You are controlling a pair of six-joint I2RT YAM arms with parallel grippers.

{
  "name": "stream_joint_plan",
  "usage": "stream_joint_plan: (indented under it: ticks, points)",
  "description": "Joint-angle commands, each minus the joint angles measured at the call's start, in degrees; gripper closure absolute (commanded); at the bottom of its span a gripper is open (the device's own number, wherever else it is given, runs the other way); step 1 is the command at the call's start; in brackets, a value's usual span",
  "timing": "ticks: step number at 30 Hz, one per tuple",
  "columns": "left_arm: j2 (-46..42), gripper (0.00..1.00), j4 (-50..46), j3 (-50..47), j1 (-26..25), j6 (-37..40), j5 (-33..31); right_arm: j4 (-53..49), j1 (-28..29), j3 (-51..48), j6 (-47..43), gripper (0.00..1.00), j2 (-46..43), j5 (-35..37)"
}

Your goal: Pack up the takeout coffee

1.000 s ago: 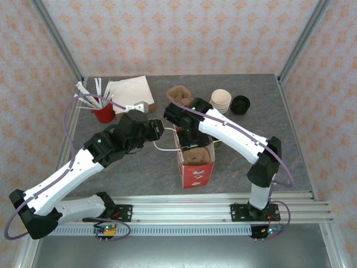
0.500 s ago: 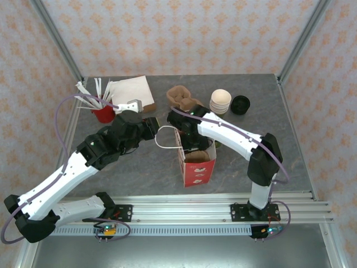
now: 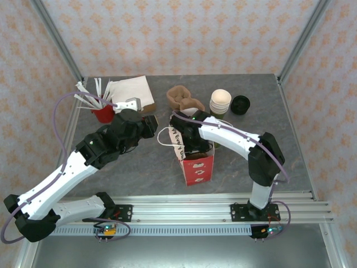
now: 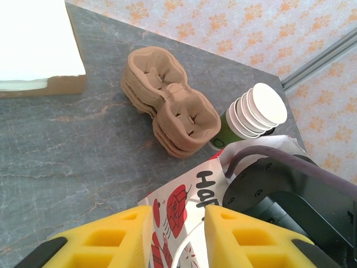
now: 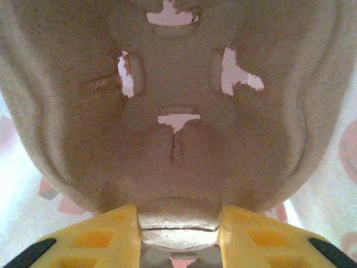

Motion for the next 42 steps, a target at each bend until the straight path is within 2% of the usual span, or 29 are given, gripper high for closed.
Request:
stream_joint_plan:
  ticks: [1,11,22,42]
  points:
    - [0.3,0.68,-2.0,1.8,-0.3,0.7,-1.8,0.4,-0.3,-1.6,-0.7,0.60,-1.5,1.8]
    - [0.6,0.68,-2.0,1.8,-0.3,0.5,-1.7,-0.4,-0.6,-2.0,-0.5,0.57,-4.3,3.1]
    - [1.4,0.67,-2.2,1.9,-0.3,0.1,-0.8,3.2,-0.8,-4.3,1.9,0.56,-6.8,0.7]
    - [1.7,0.67,-2.2,2.1,-0.3,0.2,-0.3,7.8,-2.0,-9.4,3.9,0.57,-4.3,0.7]
